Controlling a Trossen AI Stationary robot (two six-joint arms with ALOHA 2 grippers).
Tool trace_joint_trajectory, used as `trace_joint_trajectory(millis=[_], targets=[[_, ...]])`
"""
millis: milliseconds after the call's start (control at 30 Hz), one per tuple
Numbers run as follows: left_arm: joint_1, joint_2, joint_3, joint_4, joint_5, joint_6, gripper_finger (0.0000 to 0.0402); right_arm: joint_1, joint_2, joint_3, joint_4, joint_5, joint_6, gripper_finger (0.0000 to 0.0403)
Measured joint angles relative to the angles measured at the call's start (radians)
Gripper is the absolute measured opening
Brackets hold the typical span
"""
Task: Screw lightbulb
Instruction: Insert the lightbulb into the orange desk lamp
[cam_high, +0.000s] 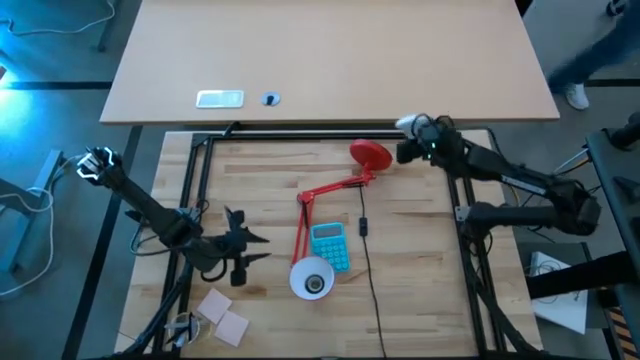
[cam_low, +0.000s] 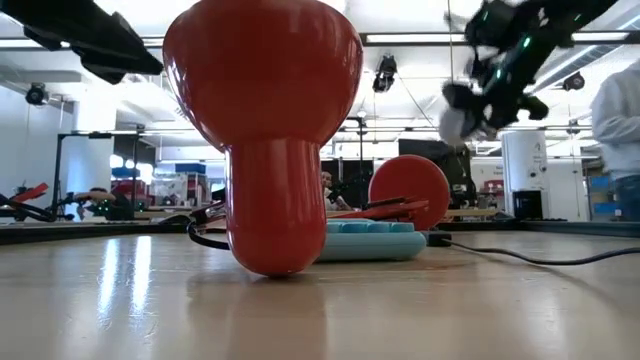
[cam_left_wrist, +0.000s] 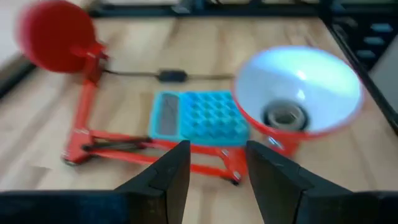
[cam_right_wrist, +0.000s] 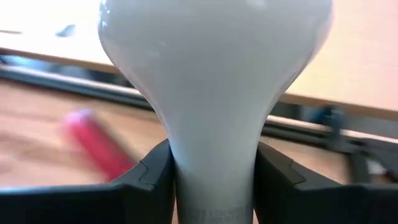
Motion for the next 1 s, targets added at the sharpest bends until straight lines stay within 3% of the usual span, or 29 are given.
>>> trace_joint_trajectory(millis=[100, 267, 533, 800, 1000], targets=[[0.037, -0.021, -0.006, 0.011, -0.022, 0.0, 0.0146, 0.134, -0.02, -0.001, 0.031, -0.001, 0.025, 0.0136], [0.075, -0.027, -0.048, 0.173, -0.034, 0.013, 0.015, 0.355, 0.02, -0.001, 0.163, 0.006, 0.052, 0.0141], [0.059, 0.067, -0.072, 0.393, -0.034, 0.093, 0.0171, 0.693, 0.165, -0.002, 0.578, 0.013, 0.008, 0.0139], [0.028, 0.262, -0.072, 0.701, -0.02, 0.159, 0.0184, 0.889, 0.416, 0.042, 0.883, 0.017, -0.048, 0.0139], [-0.022, 0.43, -0.072, 0.878, -0.026, 0.123, 0.0184, 0.987, 0.631, 0.205, 0.914, 0.016, -0.164, 0.0145]])
